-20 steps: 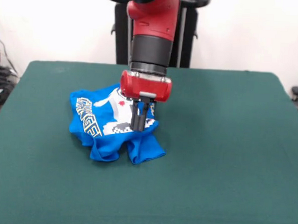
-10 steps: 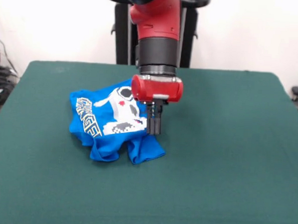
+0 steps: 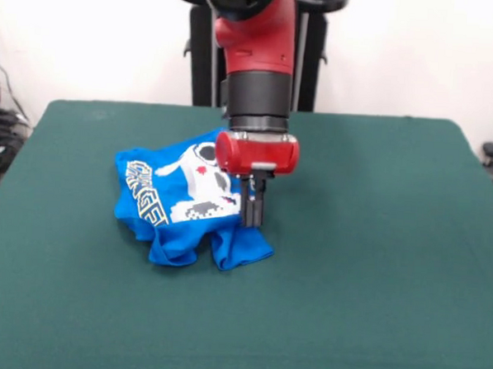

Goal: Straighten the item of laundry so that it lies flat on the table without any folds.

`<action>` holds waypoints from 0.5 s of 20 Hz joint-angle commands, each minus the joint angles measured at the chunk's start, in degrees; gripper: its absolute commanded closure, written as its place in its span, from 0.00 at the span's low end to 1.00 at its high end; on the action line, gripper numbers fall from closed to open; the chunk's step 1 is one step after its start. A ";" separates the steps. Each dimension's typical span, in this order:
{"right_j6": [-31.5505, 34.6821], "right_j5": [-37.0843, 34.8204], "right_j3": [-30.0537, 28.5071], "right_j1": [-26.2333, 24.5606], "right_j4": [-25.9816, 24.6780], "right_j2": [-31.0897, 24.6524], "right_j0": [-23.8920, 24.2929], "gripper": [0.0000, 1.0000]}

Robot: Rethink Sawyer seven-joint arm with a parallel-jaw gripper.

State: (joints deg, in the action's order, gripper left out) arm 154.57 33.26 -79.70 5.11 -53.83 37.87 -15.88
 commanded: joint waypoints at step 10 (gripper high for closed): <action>-13.05 -1.83 5.04 -9.63 7.58 -2.05 -1.67 1.00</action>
State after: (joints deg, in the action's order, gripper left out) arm 154.57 33.10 -78.33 0.56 -52.20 39.39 -16.14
